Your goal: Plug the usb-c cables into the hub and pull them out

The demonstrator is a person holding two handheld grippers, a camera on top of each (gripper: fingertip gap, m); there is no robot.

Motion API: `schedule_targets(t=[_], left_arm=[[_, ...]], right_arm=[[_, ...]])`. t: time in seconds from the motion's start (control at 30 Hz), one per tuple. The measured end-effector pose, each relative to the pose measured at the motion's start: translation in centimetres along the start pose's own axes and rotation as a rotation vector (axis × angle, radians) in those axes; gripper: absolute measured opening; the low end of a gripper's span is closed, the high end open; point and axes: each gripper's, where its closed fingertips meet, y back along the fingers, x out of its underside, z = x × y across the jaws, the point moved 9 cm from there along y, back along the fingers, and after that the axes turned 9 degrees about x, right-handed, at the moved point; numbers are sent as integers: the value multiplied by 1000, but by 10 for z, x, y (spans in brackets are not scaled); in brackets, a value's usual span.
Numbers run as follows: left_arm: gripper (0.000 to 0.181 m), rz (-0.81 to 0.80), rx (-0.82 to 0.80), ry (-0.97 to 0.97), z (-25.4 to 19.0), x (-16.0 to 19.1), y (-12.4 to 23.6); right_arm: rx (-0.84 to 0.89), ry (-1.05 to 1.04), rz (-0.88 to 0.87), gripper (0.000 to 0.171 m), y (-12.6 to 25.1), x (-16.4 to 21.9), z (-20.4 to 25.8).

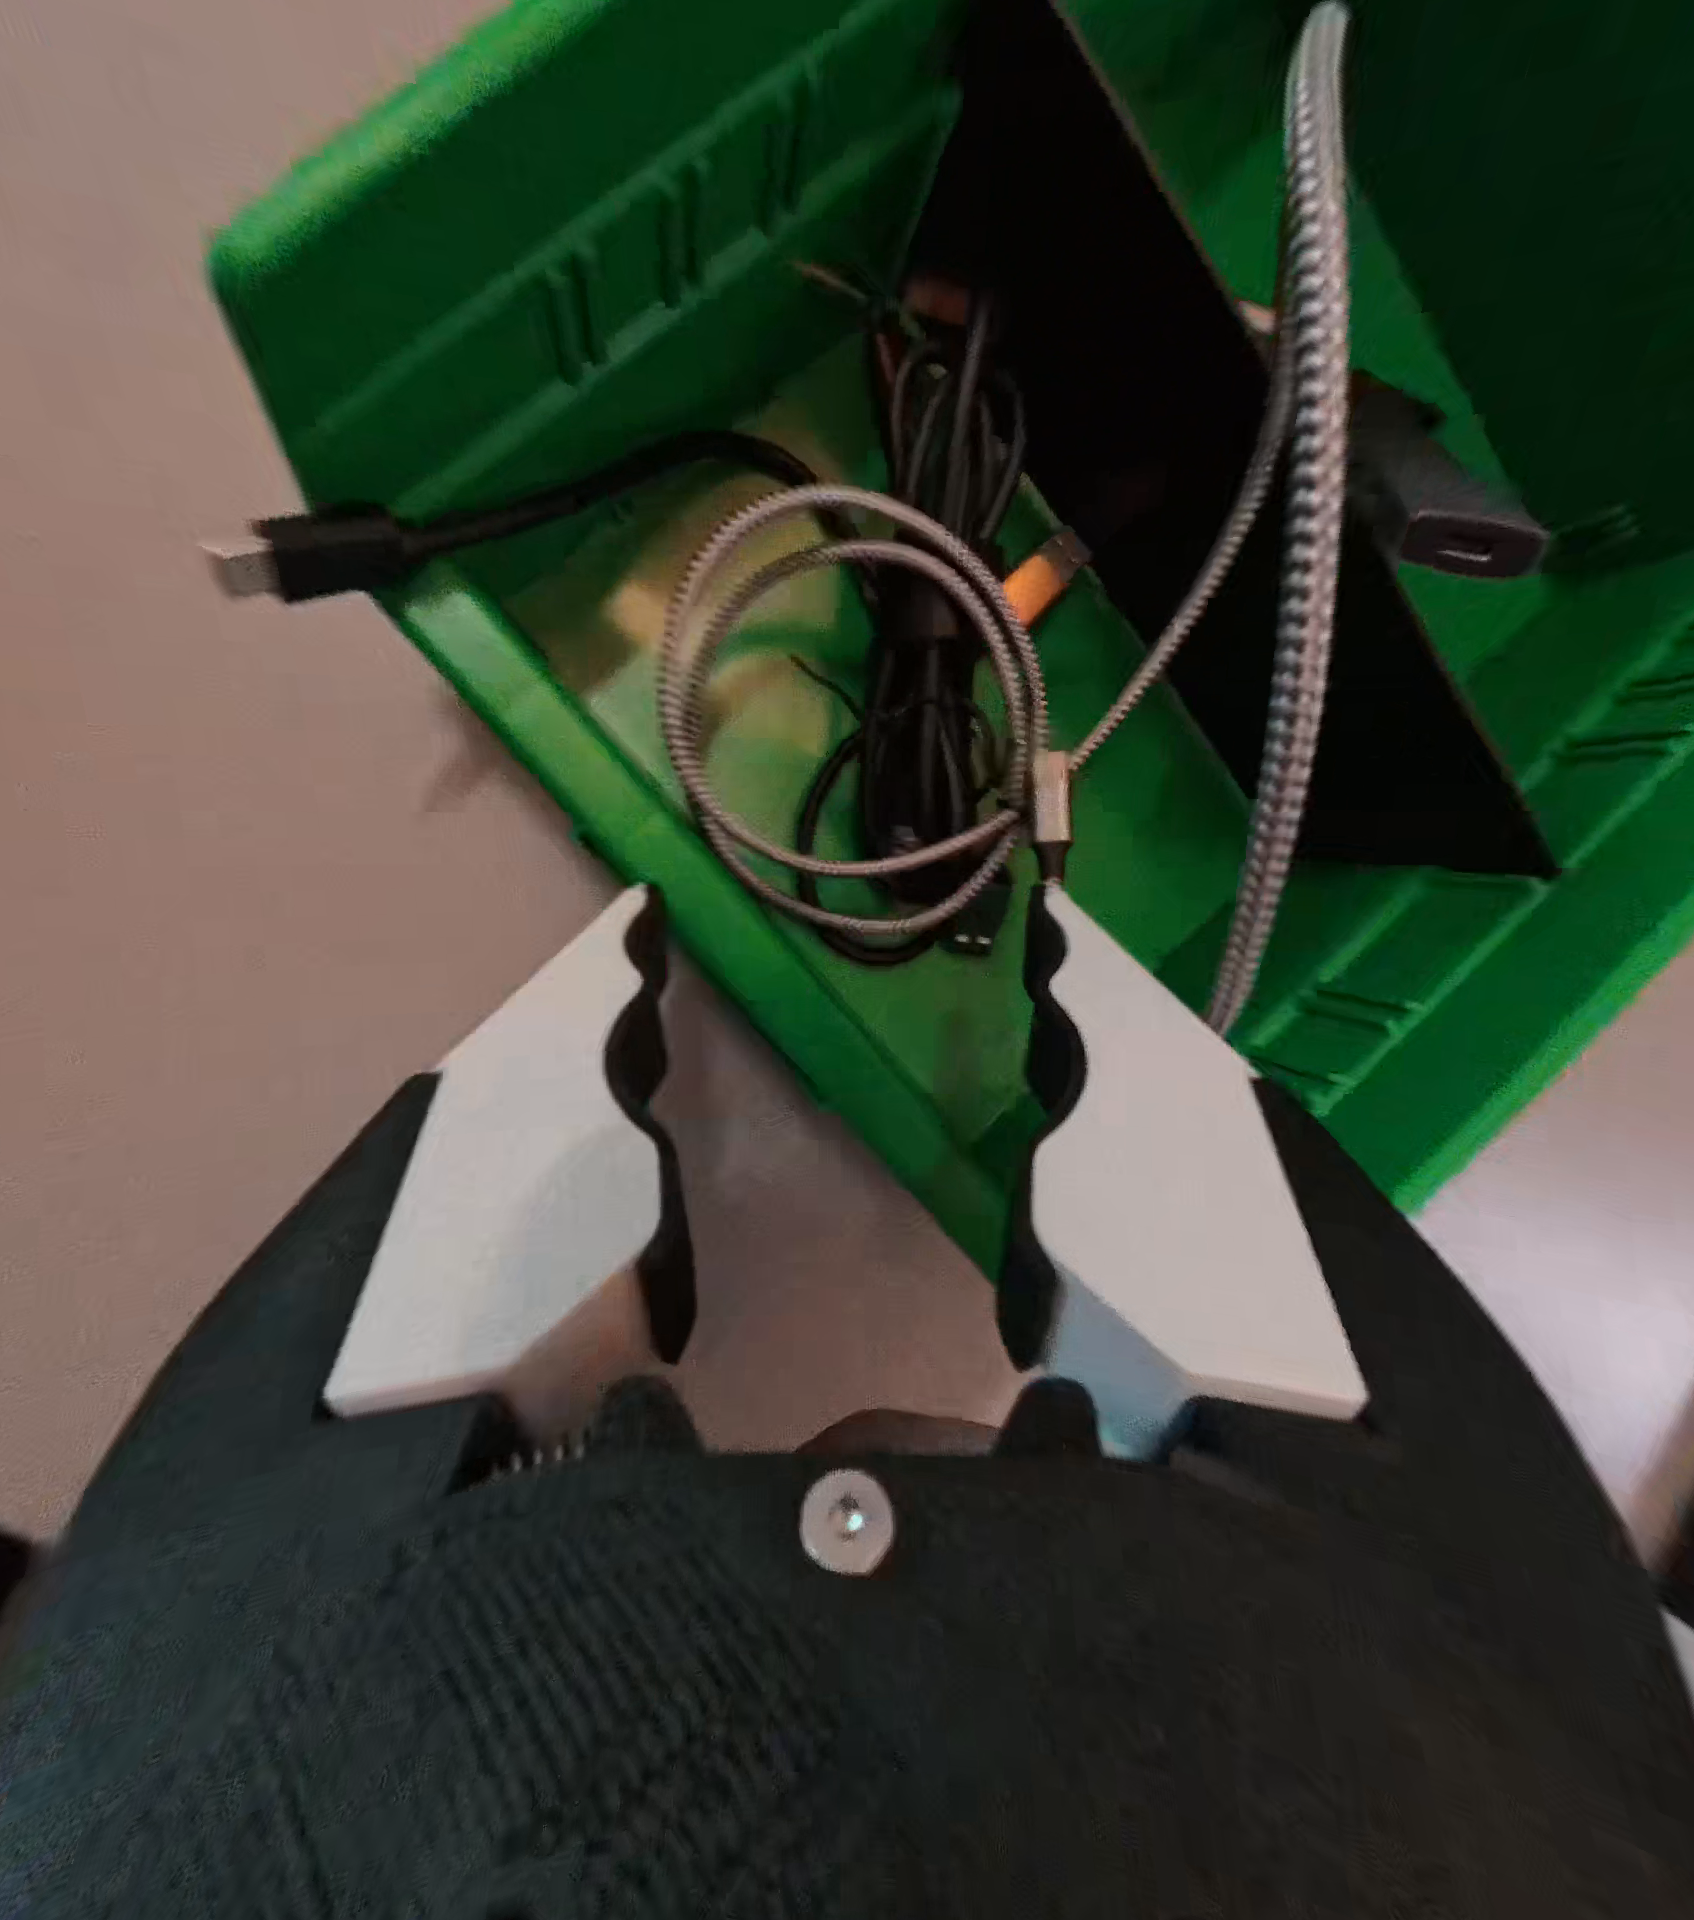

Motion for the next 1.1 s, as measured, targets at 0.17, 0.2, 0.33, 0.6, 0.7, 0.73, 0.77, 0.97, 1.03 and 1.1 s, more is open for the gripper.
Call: schedule_targets(t=[0.17,0.2,0.33,0.6,0.7,0.73,0.77,0.97,1.03,1.1], left_arm=[[21,76,-148,-72,4,0,-2],[21,88,-198,-81,6,0,-2],[21,111,-402,-81,16,-2,4],[21,233,-780,106,38,13,22],[21,269,-829,164,42,18,25],[21,284,-847,171,43,20,27],[21,302,-853,179,44,21,28],[21,340,-855,164,43,24,25],[21,349,-854,143,42,24,24],[21,326,-848,116,41,22,22]], right_arm=[[-215,-257,-372,76,33,-28,18],[-211,-283,-501,77,42,-40,31],[-210,-236,-871,77,55,-95,116],[-215,-184,-1098,63,-21,-178,203],[-200,-139,-1125,67,-37,-194,209],[-194,-126,-1133,69,-40,-197,208],[-175,-119,-1129,67,-43,-199,207],[-198,-62,-1045,63,-62,-197,205],[-240,-87,-1023,59,-65,-194,205],[-294,-138,-1029,54,-65,-192,205]])
